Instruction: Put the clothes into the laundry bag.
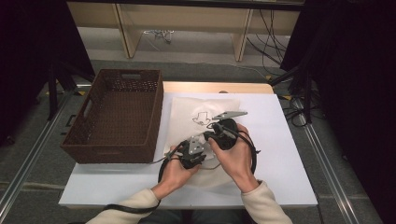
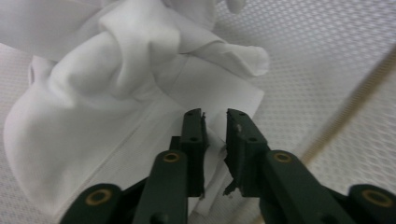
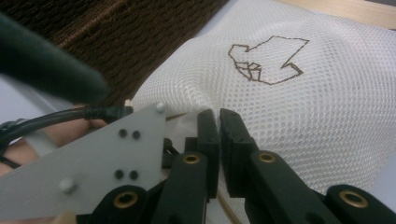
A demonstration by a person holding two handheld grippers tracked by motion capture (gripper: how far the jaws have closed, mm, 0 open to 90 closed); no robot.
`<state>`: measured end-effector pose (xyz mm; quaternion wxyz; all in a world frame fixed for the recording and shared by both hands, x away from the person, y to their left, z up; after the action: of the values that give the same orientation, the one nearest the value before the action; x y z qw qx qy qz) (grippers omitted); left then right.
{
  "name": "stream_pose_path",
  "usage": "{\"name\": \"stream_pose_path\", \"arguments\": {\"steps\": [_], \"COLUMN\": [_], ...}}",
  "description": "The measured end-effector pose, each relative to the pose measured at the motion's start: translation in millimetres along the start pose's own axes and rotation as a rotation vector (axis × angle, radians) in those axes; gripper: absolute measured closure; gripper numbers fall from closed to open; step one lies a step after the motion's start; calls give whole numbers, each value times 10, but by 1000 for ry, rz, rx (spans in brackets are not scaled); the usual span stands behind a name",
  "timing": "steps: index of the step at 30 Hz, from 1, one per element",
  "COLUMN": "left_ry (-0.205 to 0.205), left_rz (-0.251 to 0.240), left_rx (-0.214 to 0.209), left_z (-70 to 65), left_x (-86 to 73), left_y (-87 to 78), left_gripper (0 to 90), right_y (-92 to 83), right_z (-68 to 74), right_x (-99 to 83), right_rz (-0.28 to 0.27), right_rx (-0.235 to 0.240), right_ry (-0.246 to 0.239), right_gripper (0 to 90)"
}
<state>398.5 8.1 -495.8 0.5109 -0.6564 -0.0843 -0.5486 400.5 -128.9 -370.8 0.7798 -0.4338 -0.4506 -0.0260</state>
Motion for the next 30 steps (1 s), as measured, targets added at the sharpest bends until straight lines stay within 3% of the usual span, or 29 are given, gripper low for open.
{"name": "stream_pose_path", "arguments": {"steps": [1, 2, 3, 4, 5, 6, 7, 11, 12, 13, 17, 19, 21, 25, 26, 27, 28, 30], "left_ry": [0, -20, 9, 9, -25, 51, 48, 49, 69, 56, 58, 60, 62, 82, 84, 73, 83, 87], "left_rz": [0, -3, 10, 10, -12, 19, 9, -9, -18, -15, -7, -11, -7, -2, 19, 22, 20, 22], "left_rx": [0, -13, -29, -29, -35, -49, -44, -43, -50, -49, -43, -38, -34, -29, -23, -27, -12, -16], "left_z": [0, -7, 17, 17, -2, 50, 48, 73, 97, 111, 142, 158, 177, 205, 215, 210, 209, 183], "left_x": [0, -11, -17, -17, -28, -42, -56, -103, -119, -161, -258, -304, -362, -416, -434, -443, -446, -429], "left_y": [0, -56, -93, -93, -114, -183, -229, -424, -486, -565, -689, -733, -807, -850, -848, -835, -804, -758], "left_gripper": [701, 656, 625, 593, 593, 573, 548, 532, 532, 536, 546, 553, 554, 574, 574, 580, 584, 593], "right_y": [0, -11, -13, -11, -11, -13, -5, -2, -9, -6, 7, -5, 11, 29, 29, 27, 30, 41], "right_z": [0, 20, 19, 21, 21, 11, 13, 16, 21, 19, -13, 4, -21, -7, -7, 12, -16, -27], "right_x": [0, -5, -7, -7, -7, -6, -11, -13, -13, -15, -26, -35, -40, -52, -52, -53, -47, -51], "right_rz": [0, 3, 6, 5, 5, 7, 2, 8, 12, 12, -7, 22, 24, 24, 24, 37, 36, 43], "right_rx": [0, 14, 14, 10, 10, 14, 15, 8, 1, 2, -3, 2, -4, 15, 15, 12, -6, 9], "right_ry": [0, 42, 44, 48, 48, 33, 34, 43, 49, 53, 18, 65, 15, 44, 44, 75, 26, 4], "right_gripper": [883, 883, 883, 883, 883, 883, 883, 883, 882, 882, 881, 881, 881, 881, 881, 881, 881, 881]}}
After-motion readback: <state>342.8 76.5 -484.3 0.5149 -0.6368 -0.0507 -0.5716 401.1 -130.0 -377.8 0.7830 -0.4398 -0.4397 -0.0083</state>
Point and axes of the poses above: each handheld gripper's, and its own axes: y roughly forward along the jaws, x roughly out of its top, z roughly to its left, the point moved 1 cm from there along y, roughly forward along the jaws, and after that the axes turned 10 degrees about x, right-handed, at the moved point
